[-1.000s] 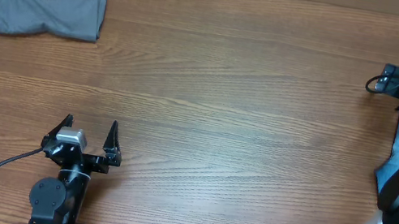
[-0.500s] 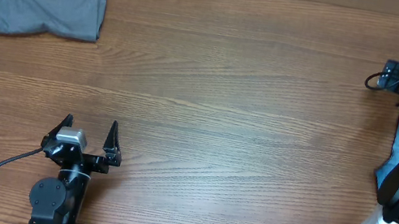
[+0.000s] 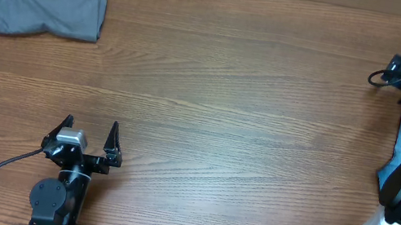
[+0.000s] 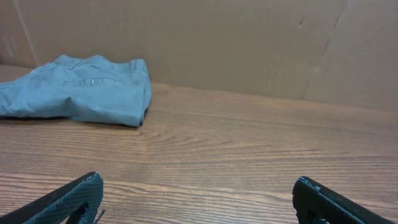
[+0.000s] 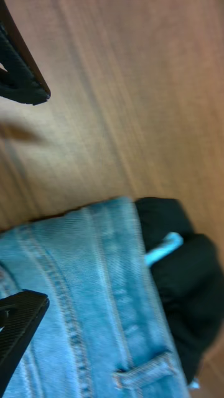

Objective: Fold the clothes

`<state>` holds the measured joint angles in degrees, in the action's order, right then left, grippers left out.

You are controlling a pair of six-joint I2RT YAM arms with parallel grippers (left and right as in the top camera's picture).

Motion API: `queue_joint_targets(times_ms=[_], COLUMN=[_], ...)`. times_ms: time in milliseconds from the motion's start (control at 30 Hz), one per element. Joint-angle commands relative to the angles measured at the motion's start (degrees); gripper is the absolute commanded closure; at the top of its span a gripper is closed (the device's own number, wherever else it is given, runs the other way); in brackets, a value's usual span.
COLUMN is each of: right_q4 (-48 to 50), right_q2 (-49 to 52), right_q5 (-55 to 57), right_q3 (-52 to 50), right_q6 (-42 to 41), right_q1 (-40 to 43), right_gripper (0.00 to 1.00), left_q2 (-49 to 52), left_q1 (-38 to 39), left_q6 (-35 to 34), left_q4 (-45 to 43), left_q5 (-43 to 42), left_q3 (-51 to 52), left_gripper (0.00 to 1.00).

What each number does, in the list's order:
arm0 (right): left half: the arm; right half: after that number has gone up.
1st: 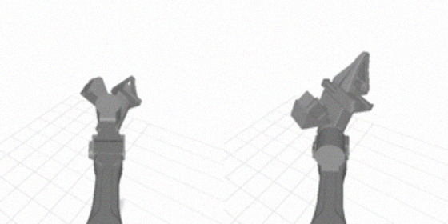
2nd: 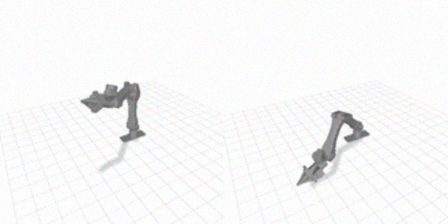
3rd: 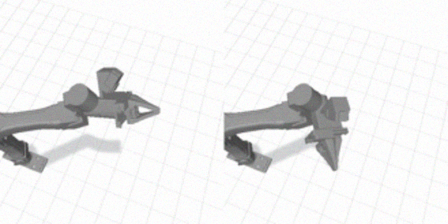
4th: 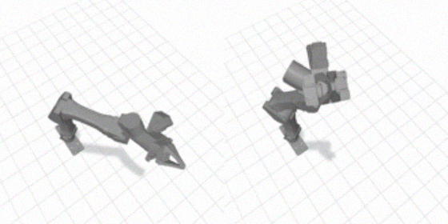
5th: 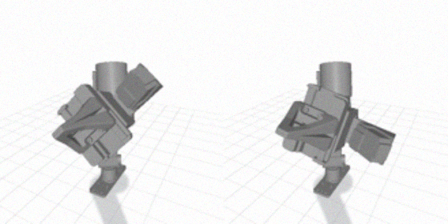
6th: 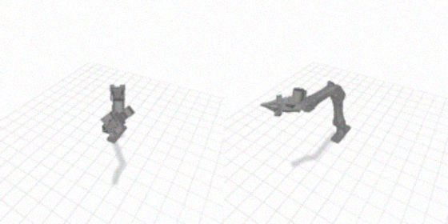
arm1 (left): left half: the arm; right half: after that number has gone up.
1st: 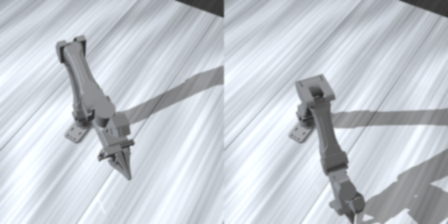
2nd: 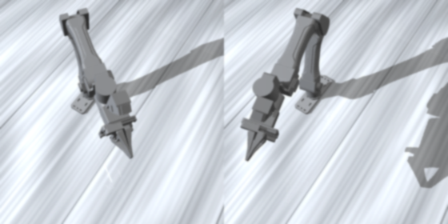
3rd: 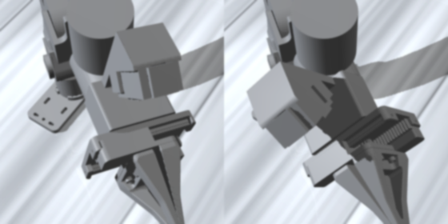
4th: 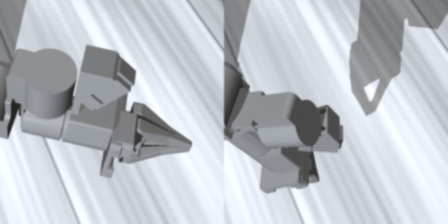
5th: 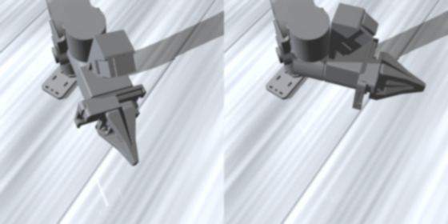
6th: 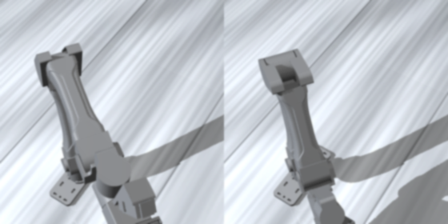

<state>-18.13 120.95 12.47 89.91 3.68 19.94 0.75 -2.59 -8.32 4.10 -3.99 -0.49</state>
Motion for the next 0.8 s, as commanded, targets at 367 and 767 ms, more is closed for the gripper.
queue_joint_targets(times_ms=[367,767], right_q4=[6.0,6.0], right_q2=[0.5,0.5], right_q5=[0.6,0.5], right_q3=[1.6,1.6], right_q6=[-0.7,-0.7], right_q1=[0.1,0.1], right_gripper=[0.00,0.00], left_q2=[-0.5,-0.5], left_q1=[0.5,0.5], left_q6=[1.5,1.5], left_q4=[0.1,0.1], left_q5=[0.5,0.5], left_q3=[0.2,0.2], left_gripper=[0.00,0.00])
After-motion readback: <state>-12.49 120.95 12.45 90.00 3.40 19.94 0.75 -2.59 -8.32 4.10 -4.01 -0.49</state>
